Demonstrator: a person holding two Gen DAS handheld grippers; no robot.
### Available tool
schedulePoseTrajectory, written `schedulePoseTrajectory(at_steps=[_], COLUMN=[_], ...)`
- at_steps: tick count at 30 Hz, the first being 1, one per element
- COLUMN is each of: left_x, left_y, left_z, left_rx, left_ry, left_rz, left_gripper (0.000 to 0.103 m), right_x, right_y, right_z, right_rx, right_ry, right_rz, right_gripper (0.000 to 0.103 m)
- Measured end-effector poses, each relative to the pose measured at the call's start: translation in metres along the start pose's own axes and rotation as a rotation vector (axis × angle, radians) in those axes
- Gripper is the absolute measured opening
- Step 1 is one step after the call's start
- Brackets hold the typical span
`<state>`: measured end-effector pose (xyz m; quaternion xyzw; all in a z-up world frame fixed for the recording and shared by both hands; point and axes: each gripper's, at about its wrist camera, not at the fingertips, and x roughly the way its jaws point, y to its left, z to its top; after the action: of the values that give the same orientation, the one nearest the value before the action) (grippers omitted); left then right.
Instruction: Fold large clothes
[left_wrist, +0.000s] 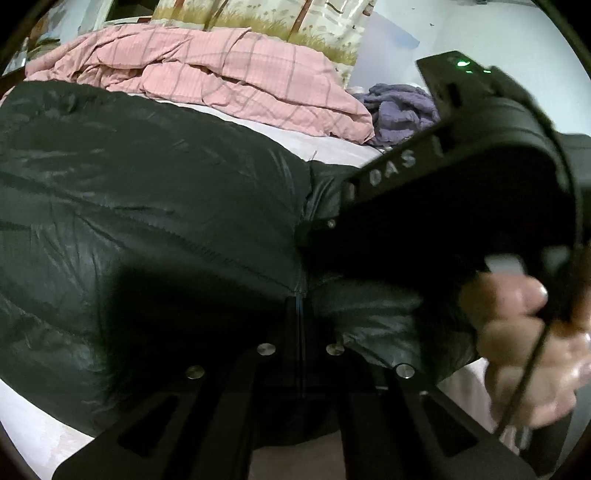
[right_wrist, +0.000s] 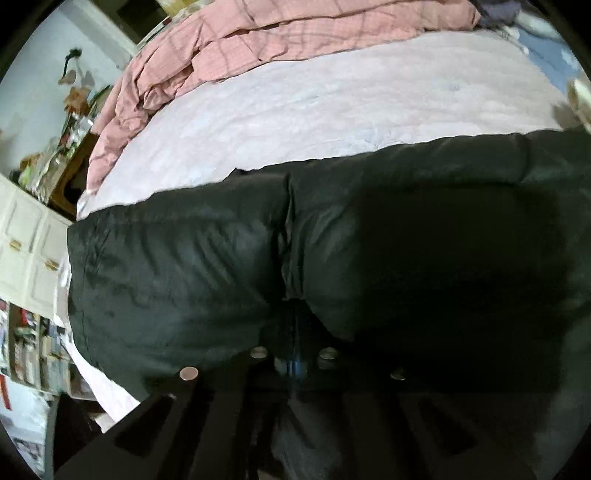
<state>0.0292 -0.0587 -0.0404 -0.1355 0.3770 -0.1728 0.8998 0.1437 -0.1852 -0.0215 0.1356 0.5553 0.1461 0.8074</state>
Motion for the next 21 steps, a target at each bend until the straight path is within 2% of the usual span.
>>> schedulePoseTrajectory(at_steps=[4, 11, 17, 19, 21], left_x=[0.002, 0.002, 0.001, -0.001, -0.001], left_y=[0.008, 0.008, 0.008, 0.009, 0.008], left_z=[0.0, -0.001, -0.004, -0.006, -0.007], left_rx=[-0.029, -0.03, -0.029, -0.034, -0.038], left_ry=[0.009, 0.012, 0.004, 0.002, 0.002], left_rz=[-0.038, -0.042, -0.047, -0.047, -0.05], left_gripper=[0.0, 0.0, 0.0, 0.002, 0.002], right_x=[0.008, 0.04, 0.052, 0.045, 0.017], right_y=[0.001, 0.001, 0.003, -0.002, -0.004], right_z=[0.016, 0.053, 0.067, 0.068, 0.059], right_rx=[-0.001, 0.008, 0.001, 0.025, 0.027], right_ry=[-0.014, 0.027, -0.019, -0.027, -0.078], right_rz=[-0.007, -0.034, -0.107, -0.072, -0.017], right_gripper=[0.0, 0.0, 0.0, 0.0, 0.0])
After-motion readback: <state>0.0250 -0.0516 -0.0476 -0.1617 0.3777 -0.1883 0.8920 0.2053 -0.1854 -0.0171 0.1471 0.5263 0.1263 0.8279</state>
